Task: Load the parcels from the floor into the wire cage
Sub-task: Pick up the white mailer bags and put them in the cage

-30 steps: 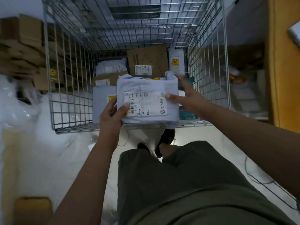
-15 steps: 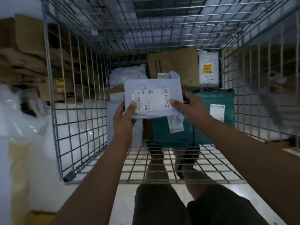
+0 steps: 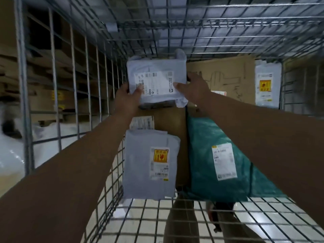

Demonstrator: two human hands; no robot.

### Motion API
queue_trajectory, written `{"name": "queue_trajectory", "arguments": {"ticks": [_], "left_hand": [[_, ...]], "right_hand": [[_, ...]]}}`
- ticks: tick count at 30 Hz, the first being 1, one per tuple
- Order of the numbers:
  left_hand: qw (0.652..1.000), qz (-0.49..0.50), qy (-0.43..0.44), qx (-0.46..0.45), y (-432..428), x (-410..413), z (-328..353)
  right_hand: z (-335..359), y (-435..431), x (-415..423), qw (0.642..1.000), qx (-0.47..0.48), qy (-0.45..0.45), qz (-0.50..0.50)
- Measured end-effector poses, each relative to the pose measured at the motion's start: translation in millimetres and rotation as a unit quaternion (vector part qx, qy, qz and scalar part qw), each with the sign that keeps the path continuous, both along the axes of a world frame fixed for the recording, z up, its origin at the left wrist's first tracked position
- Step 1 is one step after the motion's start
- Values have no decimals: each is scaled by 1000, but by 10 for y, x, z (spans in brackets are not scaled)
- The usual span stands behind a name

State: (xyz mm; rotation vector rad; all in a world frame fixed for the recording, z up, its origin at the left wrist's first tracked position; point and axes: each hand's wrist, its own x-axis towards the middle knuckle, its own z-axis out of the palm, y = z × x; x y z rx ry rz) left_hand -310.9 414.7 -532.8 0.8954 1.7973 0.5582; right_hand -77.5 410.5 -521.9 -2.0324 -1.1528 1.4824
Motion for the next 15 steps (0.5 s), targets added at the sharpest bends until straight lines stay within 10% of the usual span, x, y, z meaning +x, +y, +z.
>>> {"name": "queue_trajectory", "arguments": {"ticks": [15], "left_hand": [[990,-95,97,-48,705,-75,-791]], "right_hand": [[-808,748,-319,989,-26,-116,92]]}}
